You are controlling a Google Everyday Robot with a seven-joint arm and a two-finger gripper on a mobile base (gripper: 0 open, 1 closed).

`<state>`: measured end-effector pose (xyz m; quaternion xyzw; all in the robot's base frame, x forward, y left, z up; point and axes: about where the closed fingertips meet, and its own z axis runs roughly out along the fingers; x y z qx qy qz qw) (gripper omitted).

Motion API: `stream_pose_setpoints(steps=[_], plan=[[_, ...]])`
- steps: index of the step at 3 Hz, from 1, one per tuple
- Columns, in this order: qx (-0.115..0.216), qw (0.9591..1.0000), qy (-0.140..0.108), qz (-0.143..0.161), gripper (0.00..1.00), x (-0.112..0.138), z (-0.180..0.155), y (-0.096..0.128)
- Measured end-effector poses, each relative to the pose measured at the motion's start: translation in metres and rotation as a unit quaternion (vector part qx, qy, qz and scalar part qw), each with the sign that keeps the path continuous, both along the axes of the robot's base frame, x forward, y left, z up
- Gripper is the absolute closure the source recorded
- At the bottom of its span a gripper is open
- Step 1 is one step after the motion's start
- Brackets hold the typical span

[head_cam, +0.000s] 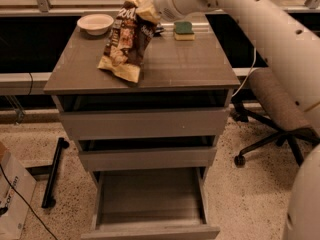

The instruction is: Pick brown chip bag from bottom drawer and place on counter

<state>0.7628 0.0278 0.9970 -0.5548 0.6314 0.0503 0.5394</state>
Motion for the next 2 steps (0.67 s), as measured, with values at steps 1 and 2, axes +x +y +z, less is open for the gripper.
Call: stream_pose_setpoints(steps=[1, 2], plan=[[0.002, 1.0000, 0.003, 0.001, 0.23, -0.0009, -0.0009, 0.0025], [0.002, 1.0000, 0.004, 0.003, 0.01, -0.0008, -0.0025, 0.0042]])
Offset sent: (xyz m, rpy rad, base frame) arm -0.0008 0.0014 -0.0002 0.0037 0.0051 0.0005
